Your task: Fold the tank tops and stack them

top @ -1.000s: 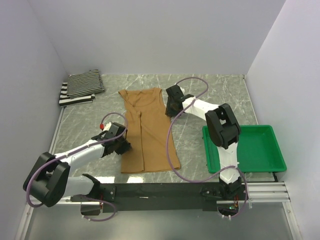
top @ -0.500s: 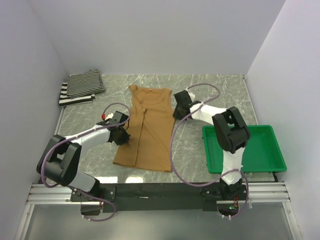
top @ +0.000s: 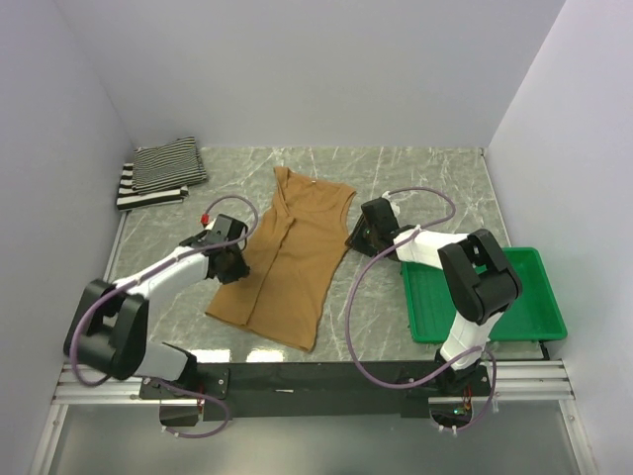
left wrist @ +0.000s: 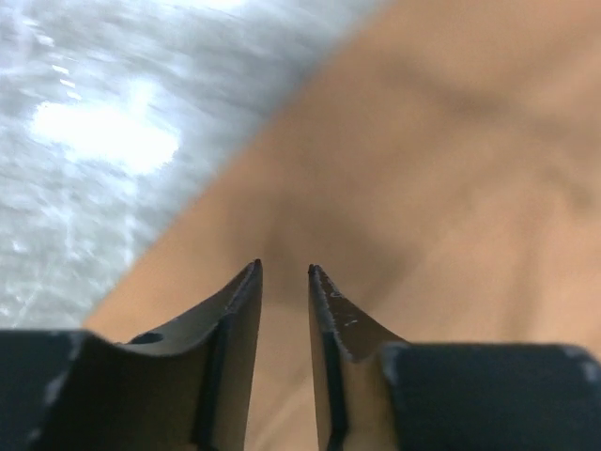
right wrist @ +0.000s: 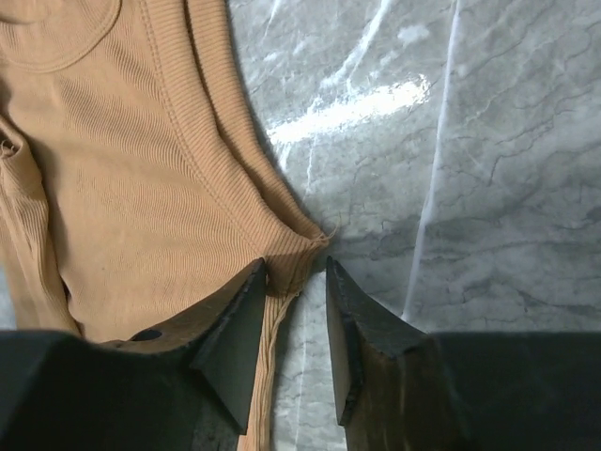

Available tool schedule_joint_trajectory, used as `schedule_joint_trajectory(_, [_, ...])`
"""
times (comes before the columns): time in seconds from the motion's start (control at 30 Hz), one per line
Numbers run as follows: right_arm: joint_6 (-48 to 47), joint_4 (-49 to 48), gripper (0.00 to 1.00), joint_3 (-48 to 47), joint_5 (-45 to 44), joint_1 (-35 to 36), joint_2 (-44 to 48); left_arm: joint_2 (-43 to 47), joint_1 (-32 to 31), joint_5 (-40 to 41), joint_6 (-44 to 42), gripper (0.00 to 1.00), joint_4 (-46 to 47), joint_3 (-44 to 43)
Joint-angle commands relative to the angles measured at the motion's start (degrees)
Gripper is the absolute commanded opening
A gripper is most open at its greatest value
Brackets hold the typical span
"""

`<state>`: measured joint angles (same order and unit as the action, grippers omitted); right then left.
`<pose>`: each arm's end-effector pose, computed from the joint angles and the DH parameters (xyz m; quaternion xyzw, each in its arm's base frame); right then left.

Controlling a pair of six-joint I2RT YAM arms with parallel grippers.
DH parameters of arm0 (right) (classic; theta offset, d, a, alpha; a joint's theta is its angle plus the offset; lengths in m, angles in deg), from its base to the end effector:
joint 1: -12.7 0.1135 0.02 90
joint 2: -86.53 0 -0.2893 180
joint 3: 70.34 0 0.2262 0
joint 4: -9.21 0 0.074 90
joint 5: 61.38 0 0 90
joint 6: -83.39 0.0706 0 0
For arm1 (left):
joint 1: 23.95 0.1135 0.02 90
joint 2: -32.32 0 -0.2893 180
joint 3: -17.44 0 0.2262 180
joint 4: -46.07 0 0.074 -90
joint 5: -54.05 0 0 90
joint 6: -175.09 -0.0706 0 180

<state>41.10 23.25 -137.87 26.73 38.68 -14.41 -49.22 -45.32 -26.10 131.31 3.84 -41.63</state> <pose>0.3260 0.1563 0.1665 0.1815 0.9139 0.2053 0.2995 0.2352 -0.0791 0.1834 -0.2275 0.9453 -0.0517 0.2279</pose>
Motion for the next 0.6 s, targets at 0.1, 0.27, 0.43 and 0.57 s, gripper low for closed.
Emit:
schedule_joint_trajectory(0.1, [0.2, 3.7, 0.41, 2.3, -0.7, -0.2, 2.1, 10.1, -7.7, -5.8, -5.1, 0.36, -2.0, -1.8])
schedule_joint_trajectory(0.27, [1.4, 3.2, 0.40, 2.5, -1.2, -0.4, 1.6, 11.1, -20.2, -6.2, -1.5, 0.41, -1.3, -1.6])
schedule_joint_trajectory(0.43, [2.0, 3.6, 0.34, 1.3, -2.5, -0.3, 0.6, 8.8, -34.1, -4.3, 3.3, 0.50, 1.0, -0.9])
schedule_joint_trajectory(0.57, [2.0, 4.2, 0.29, 0.3, -2.6, -0.4, 0.0, 4.7, -41.6, -1.4, 5.9, 0.53, 1.5, -2.6])
